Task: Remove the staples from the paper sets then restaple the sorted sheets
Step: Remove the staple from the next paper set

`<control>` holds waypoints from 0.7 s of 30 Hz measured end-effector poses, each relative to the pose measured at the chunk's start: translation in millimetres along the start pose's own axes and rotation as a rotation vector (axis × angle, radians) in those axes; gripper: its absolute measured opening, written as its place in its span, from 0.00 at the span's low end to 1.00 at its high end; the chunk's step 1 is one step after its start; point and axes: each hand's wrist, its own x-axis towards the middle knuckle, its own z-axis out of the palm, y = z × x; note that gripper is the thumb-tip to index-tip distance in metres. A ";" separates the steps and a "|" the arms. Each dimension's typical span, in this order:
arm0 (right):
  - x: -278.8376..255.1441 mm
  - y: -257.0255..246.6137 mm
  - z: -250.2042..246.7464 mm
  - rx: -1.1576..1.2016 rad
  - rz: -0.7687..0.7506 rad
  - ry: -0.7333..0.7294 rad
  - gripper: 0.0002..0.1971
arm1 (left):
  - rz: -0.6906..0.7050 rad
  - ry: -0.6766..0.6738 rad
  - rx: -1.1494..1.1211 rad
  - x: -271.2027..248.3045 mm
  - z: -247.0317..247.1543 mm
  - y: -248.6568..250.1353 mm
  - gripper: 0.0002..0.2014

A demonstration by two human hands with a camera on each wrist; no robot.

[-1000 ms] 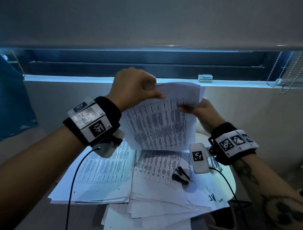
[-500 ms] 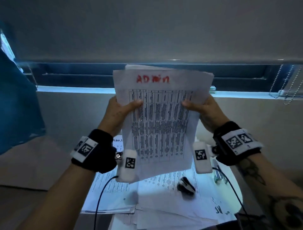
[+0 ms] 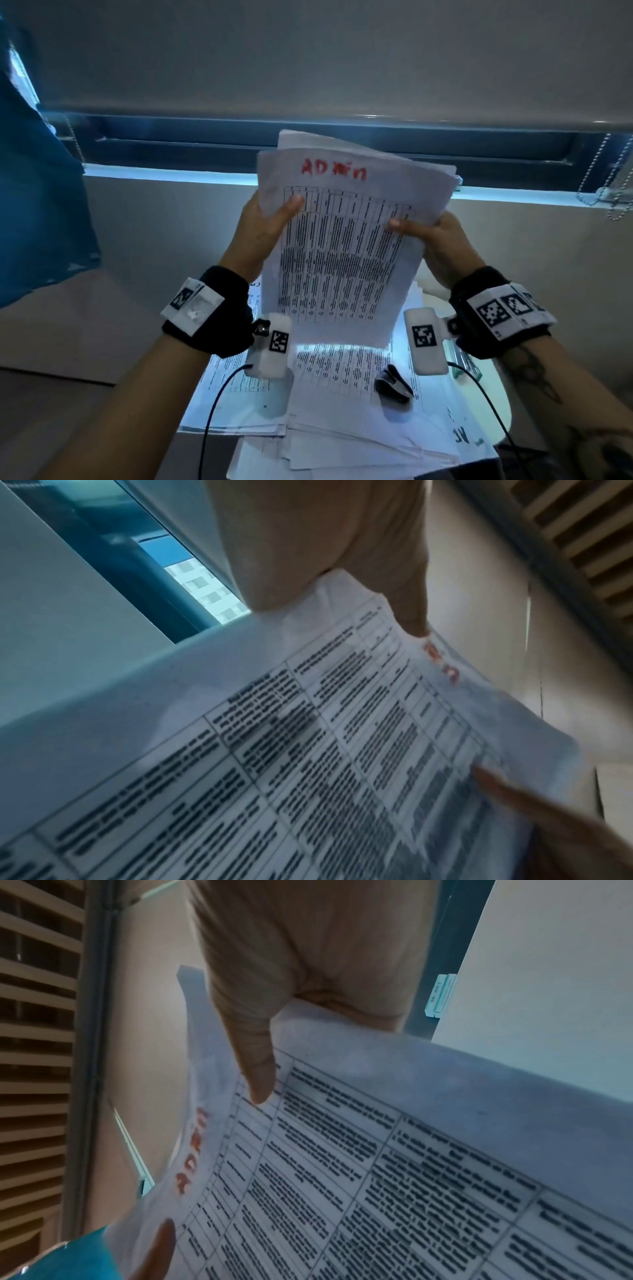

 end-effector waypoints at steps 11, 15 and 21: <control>-3.6 -2.8 10.1 0.074 -0.106 0.071 0.30 | -0.030 0.106 -0.233 -3.3 -0.2 -3.7 0.18; -1.4 -5.2 14.8 -0.081 -0.091 0.073 0.13 | -0.041 0.007 -0.128 0.2 1.2 -3.7 0.37; 2.9 -20.9 28.3 0.107 -0.136 0.065 0.11 | -0.082 -0.114 0.058 -4.6 -34.4 1.8 0.24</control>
